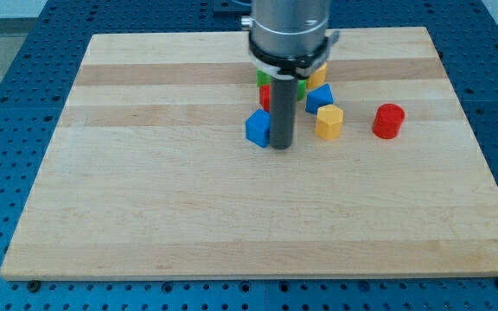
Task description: Move red circle at bottom left to yellow hexagon
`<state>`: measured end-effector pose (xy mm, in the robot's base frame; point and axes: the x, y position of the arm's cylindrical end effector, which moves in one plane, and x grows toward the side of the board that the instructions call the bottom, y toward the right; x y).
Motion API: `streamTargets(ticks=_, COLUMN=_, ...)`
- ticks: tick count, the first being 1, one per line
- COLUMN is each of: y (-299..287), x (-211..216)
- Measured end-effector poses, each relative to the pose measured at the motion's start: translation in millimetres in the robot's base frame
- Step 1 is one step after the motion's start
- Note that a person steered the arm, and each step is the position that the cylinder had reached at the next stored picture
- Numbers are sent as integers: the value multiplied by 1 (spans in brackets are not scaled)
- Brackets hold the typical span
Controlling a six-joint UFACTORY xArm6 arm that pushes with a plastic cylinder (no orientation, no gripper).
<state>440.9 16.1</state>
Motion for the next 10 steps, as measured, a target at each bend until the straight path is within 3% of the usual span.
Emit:
streamTargets(ticks=2, y=-6, x=-4)
streamTargets(ticks=4, y=50, x=-4)
streamTargets(ticks=6, y=54, x=-18)
streamTargets(ticks=10, y=71, x=4)
